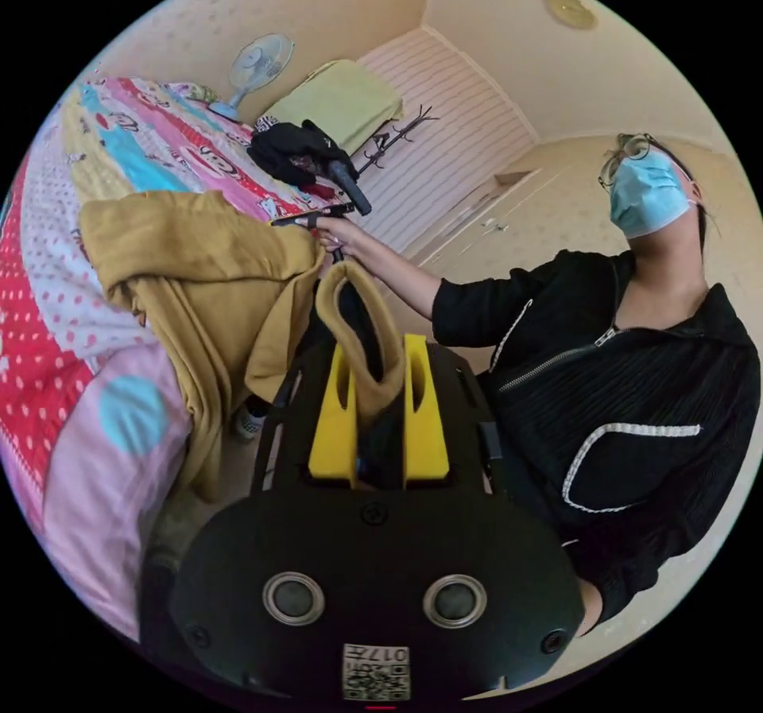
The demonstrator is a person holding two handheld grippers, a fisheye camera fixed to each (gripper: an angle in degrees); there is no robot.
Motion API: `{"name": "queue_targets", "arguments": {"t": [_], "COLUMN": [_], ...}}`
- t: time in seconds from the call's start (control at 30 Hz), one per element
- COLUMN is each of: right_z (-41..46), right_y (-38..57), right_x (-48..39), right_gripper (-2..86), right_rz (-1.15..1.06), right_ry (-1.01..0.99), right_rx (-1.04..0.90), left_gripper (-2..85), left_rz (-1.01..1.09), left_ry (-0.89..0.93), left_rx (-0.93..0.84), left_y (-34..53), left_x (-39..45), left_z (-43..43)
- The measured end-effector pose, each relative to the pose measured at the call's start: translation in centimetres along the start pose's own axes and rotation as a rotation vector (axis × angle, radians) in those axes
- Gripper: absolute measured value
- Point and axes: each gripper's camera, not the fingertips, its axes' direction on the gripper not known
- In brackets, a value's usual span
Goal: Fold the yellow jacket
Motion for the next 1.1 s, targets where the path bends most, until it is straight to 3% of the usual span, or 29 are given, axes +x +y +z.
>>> {"name": "queue_targets", "arguments": {"t": [0.13,0.23,0.43,0.5,0.57,0.63,0.7,0.83,0.9,0.97,1.1], "right_z": [-0.5,-0.9,-1.7,-1.1,0.1,1.2,1.6,2.0,2.0,2.0,2.4], "right_y": [2.3,4.2,7.5,7.8,8.0,8.3,8.4,8.5,8.4,8.2,8.2], "right_x": [0.8,3.4,6.8,7.2,7.5,8.4,8.8,8.8,8.7,8.5,8.3], "right_gripper": [8.8,8.5,7.3,6.8,6.4,5.8,5.5,5.1,4.8,4.7,4.9], "right_rz": [0.044,0.166,0.256,0.235,0.220,0.255,0.268,0.269,0.265,0.259,0.260], "right_ry": [-0.048,-0.193,-0.369,-0.368,-0.372,-0.412,-0.437,-0.443,-0.442,-0.442,-0.456], "right_rx": [0.156,0.231,0.289,0.257,0.244,0.268,0.275,0.294,0.296,0.296,0.313], "left_gripper": [10.0,9.9,10.0,10.0,9.6,9.0,8.7,8.8,8.6,6.6,7.2], "left_rz": [0.075,0.143,0.210,0.210,0.199,0.190,0.170,0.152,0.156,0.090,-0.015], "left_ry": [-0.310,-0.429,-0.454,-0.412,-0.327,-0.260,-0.239,-0.555,-0.580,-0.455,-0.259], "left_rx": [-0.151,-0.233,-0.545,-0.519,-0.367,-0.256,-0.268,-0.668,-0.785,-0.854,-0.815], "left_y": [-10.6,-19.0,-32.4,-35.2,-38.2,-39.4,-39.7,-38.7,-38.1,-37.8,-37.8], "left_x": [-0.9,-3.2,-10.7,-11.8,-12.3,-12.7,-13.8,-17.9,-19.7,-21.6,-23.0], "left_z": [2.9,5.3,12.9,13.1,11.4,10.7,12.1,19.5,21.5,22.7,22.6]}}
